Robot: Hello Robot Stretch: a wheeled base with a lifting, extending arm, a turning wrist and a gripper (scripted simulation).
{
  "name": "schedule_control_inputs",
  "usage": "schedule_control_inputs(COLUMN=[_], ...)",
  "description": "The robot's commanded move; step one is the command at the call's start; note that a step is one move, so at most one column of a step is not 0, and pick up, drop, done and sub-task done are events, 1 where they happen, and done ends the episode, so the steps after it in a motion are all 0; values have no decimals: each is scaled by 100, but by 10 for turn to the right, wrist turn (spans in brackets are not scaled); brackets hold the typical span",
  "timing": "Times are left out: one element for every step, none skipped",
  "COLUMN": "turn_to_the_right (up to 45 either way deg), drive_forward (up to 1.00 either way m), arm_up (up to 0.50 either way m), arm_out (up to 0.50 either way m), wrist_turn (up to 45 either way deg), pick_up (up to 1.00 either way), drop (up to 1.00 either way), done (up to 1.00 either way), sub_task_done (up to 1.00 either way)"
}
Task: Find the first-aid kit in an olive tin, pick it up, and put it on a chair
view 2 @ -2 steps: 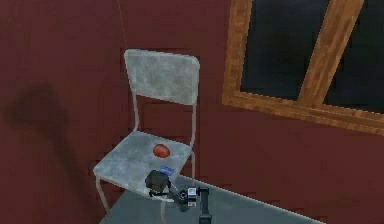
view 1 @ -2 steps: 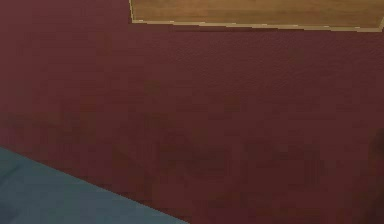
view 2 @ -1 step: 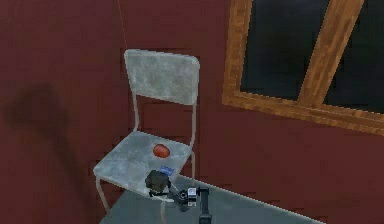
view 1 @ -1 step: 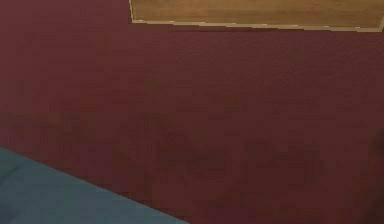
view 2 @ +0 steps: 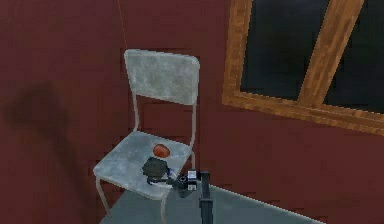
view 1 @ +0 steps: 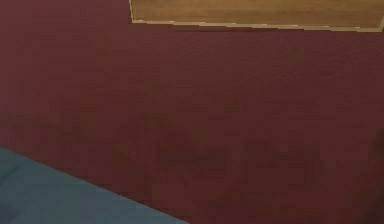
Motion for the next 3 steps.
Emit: schedule_control_inputs(turn_to_the_right=[0, 0, 0], drive_forward=[0, 0, 0], arm_up=[48, 0, 0], arm_out=[0, 0, 0], wrist_turn=[0, -450, -450], pick_up=[0, 0, 0], drop=[0, 0, 0], done=[0, 0, 0], sub_task_done=[0, 0, 0])
